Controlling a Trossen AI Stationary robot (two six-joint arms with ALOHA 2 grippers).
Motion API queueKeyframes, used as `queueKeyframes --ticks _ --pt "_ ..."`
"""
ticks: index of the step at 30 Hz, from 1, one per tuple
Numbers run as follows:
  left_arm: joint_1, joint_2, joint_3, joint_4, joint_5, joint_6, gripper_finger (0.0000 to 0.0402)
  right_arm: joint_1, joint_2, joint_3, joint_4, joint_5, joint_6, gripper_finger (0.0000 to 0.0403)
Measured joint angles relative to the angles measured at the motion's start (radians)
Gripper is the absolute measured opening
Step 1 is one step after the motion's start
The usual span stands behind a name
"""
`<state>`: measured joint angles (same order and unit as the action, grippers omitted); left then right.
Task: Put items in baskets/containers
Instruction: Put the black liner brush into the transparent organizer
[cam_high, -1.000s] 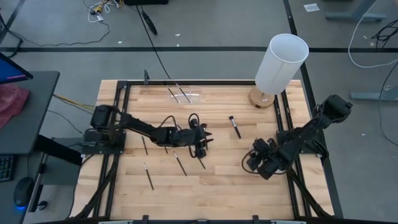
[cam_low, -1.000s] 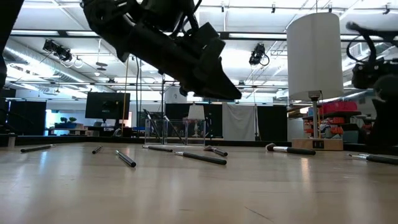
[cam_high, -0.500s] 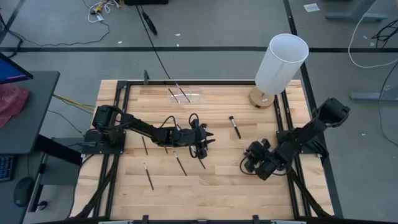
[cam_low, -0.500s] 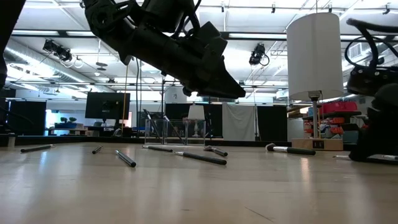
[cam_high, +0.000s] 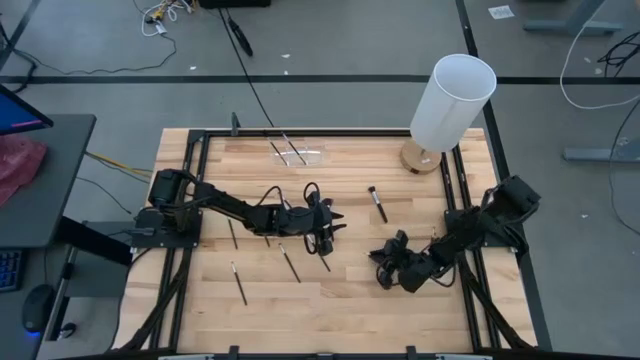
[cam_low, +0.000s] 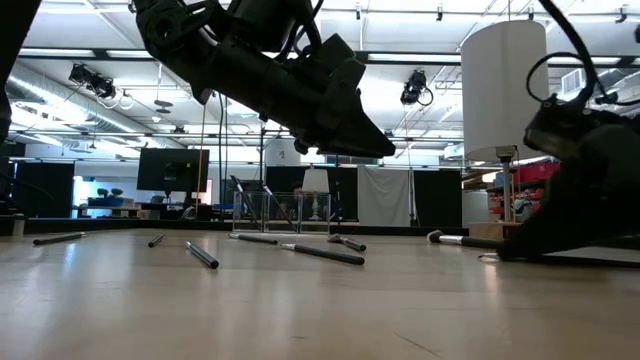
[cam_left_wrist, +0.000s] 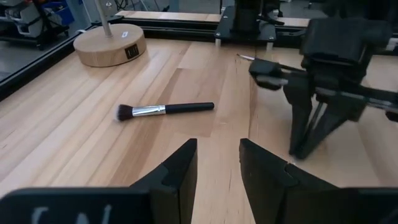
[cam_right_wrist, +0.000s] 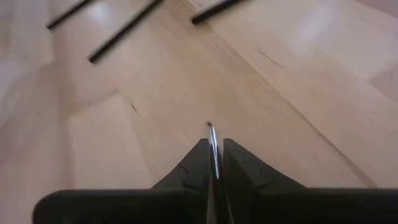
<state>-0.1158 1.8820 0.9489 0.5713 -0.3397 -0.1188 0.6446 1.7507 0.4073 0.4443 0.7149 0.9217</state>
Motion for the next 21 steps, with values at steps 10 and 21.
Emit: queueKeyframes --ticks 10,21 --pt "0.000 0.000 0.000 0.000 0.000 -0.004 0.0122 -0.033 0.010 0.001 0.053 -0.022 -0.130 0.0069" --pt "0.000 0.000 0.000 -0.007 0.000 -0.008 0.0122 -0.010 -0.162 0.003 -0.267 -0.135 -0.155 0.0161"
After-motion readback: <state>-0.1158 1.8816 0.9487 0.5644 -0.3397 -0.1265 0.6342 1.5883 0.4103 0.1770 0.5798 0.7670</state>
